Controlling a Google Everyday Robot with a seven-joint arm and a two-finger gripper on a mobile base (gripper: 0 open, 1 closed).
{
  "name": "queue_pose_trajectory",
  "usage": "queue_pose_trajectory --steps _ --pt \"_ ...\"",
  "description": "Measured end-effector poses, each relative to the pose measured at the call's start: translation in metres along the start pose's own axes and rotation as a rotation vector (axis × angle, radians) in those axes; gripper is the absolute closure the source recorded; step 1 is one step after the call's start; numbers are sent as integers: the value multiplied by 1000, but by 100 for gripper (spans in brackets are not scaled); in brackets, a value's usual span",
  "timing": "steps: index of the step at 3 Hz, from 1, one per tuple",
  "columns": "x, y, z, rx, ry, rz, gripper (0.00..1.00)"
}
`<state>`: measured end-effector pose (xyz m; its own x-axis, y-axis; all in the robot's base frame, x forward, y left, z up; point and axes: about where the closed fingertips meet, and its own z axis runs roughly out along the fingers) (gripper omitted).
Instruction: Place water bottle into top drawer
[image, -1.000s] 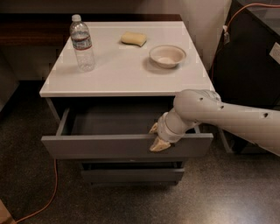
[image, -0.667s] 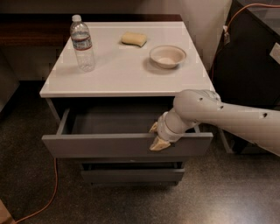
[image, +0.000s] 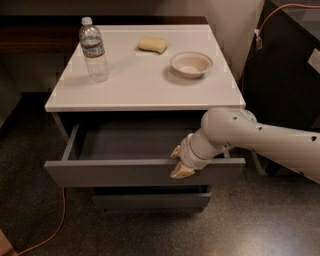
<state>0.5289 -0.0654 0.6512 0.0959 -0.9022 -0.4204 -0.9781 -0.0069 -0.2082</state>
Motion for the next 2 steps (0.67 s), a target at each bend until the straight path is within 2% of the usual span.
queue_pose_trajectory --steps 1,2 --pt "-10 9 -4 -9 -15 0 59" --pt "-15 10 -8 -9 -19 -7 28"
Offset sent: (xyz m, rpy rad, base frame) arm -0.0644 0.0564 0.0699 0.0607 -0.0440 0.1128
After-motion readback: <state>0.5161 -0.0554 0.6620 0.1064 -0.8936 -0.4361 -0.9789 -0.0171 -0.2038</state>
